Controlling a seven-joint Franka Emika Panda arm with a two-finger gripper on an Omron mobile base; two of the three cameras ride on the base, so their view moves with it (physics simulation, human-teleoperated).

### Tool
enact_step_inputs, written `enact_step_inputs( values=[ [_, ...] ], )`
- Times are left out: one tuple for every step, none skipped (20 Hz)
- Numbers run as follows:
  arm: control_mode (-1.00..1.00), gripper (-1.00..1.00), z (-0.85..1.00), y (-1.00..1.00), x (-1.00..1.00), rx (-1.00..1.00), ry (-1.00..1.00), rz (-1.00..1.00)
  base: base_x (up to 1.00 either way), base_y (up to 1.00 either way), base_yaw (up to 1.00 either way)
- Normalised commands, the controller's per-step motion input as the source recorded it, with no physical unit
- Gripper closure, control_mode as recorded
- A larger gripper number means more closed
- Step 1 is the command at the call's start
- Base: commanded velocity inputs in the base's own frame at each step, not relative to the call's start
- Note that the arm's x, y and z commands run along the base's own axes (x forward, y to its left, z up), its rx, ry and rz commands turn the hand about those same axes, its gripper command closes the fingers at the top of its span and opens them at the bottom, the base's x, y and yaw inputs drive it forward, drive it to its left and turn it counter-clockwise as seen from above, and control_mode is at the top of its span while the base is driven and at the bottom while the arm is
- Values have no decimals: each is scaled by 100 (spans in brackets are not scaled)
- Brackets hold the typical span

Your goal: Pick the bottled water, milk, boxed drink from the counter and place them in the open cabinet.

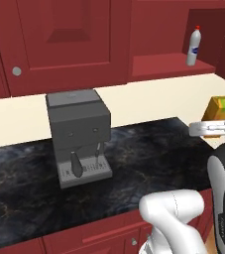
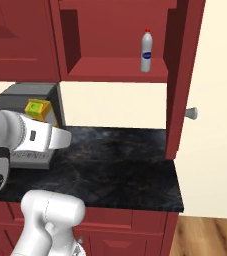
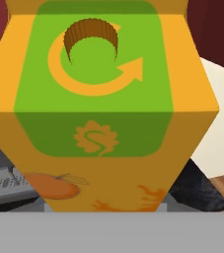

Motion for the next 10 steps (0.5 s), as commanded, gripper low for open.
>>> enact_step_inputs(
  values=[
    [-100,100,23,-9,0,0,0,-7,0,0,0],
    [-100,100,23,-5,0,0,0,-6,0,0,0],
    [-100,100,26,-1,0,-1,0,-9,0,0,0],
    [-100,100,26,0,0,-1,0,-10,0,0,0],
    [-100,100,28,0,0,-1,0,-10,0,0,0],
    [-100,100,27,0,0,-1,0,-11,0,0,0],
    [-100,100,29,0,0,-2,0,-11,0,0,0],
    [-100,100,27,0,0,-2,0,-11,0,0,0],
    [-100,100,27,0,0,-3,-2,-11,0,0,0],
    [-100,100,22,-7,0,-5,-2,-10,0,0,0]
  ],
)
